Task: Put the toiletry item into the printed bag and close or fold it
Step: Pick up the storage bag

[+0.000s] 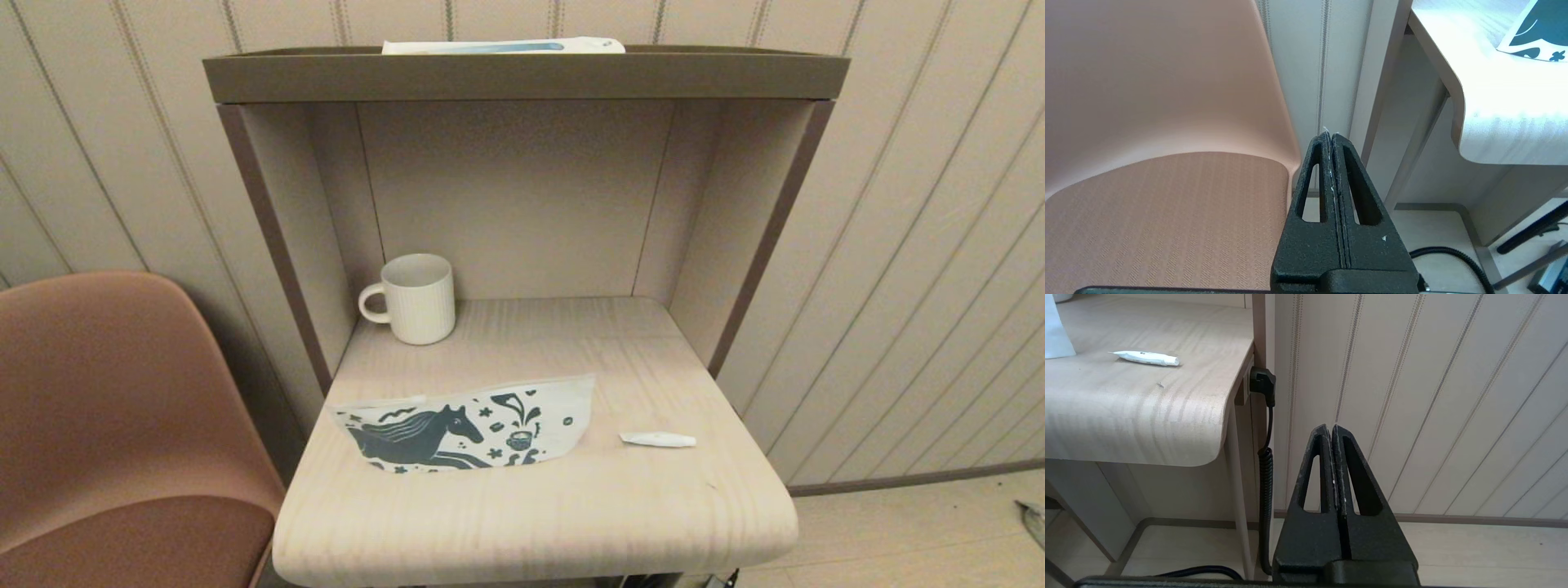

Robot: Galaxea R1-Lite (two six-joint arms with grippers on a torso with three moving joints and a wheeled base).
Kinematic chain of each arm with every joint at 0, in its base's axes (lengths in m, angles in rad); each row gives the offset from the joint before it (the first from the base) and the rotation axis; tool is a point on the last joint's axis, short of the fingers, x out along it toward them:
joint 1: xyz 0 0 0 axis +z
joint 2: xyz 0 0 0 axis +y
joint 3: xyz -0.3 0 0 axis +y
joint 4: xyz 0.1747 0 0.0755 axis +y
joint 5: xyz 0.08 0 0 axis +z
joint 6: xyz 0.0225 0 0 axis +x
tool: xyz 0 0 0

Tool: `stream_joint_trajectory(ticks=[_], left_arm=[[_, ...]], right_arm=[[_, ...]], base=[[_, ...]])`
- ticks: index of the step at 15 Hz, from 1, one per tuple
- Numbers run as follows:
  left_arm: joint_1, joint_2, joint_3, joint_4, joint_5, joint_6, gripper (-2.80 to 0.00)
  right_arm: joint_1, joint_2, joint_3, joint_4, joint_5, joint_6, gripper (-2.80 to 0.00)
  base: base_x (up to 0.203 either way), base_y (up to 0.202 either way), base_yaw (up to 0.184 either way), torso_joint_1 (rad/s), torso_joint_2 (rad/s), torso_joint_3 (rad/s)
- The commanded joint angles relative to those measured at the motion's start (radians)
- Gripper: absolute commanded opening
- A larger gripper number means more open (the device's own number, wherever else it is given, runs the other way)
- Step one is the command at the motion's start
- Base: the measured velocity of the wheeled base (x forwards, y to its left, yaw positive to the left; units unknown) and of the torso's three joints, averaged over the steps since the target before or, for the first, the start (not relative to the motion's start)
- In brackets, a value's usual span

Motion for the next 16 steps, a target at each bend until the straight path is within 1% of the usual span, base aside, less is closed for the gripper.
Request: stream_joint_trajectory(ticks=[1,3,10,12,14,16], left_arm=[[0.0,0.0,0.0,0.001,0.0,0.001,-2.8],[0.0,0.0,-0.001,0.003,0.0,0.001,-2.8],[0.002,-0.002,-0.011,0.001,0.005,0.01,-2.8],[0.002,0.029,-0.083,0.0,-0.002,0.011,-2.8],[0.001,0.136,-0.181,-0.007,-0.028,0.004,-2.8],[0.0,0.28,-0.277,-0.031,-0.107,-0.02,-2.8]], right_arm=[[0.0,0.001,0.0,-0.003,0.0,-0.008,-2.8],[0.0,0.001,0.0,-0.001,0.0,-0.021,-2.8],[0.0,0.0,0.0,0.003,0.003,-0.024,-2.8],[0.0,0.0,0.0,0.004,0.003,-0.024,-2.8],[0.0,0.0,0.0,0.004,0.003,-0.024,-2.8],[0.0,0.0,0.0,0.004,0.003,-0.024,-2.8]], base=[[0.0,0.0,0.0,0.0,0.0,0.0],[0.0,0.0,0.0,0.0,0.0,0.0],[0.0,0.0,0.0,0.0,0.0,0.0],[0.0,0.0,0.0,0.0,0.0,0.0],[0.0,0.0,0.0,0.0,0.0,0.0],[0.0,0.0,0.0,0.0,0.0,0.0]])
